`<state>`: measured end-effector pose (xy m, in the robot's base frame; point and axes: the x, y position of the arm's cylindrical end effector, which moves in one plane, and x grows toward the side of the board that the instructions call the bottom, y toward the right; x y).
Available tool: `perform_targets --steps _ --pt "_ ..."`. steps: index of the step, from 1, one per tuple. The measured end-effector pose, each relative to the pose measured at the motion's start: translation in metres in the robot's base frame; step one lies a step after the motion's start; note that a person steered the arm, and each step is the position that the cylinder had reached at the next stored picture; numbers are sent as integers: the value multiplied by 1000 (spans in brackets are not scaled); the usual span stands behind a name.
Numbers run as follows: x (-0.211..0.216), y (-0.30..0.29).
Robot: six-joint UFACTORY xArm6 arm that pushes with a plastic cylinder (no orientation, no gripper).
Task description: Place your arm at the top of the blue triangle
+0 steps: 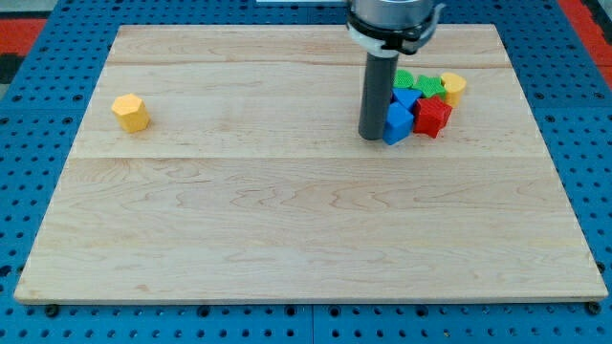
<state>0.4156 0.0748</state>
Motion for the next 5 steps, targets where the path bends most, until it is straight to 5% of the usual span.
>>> perform_targets --steps 1,2,3,5 --pt "80 2" --pt "96 102" --pt "76 165" --pt "-27 176"
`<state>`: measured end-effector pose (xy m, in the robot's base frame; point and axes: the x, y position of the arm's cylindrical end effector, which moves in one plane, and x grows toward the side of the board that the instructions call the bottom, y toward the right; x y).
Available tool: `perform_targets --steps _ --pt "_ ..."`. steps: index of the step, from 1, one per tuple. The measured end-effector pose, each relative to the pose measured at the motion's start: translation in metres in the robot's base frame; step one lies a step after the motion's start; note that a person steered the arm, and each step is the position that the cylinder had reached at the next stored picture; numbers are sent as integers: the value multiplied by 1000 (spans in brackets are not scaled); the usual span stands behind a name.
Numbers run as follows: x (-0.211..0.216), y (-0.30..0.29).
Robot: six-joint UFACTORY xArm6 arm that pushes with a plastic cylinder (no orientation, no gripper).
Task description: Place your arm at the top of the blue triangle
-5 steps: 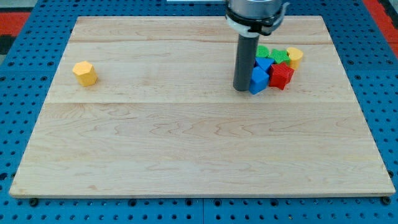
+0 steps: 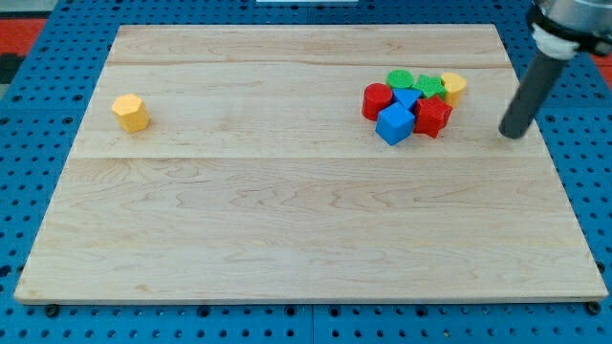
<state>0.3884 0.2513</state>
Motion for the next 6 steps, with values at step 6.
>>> perform_targets --steps 6 --pt "-45 -153"
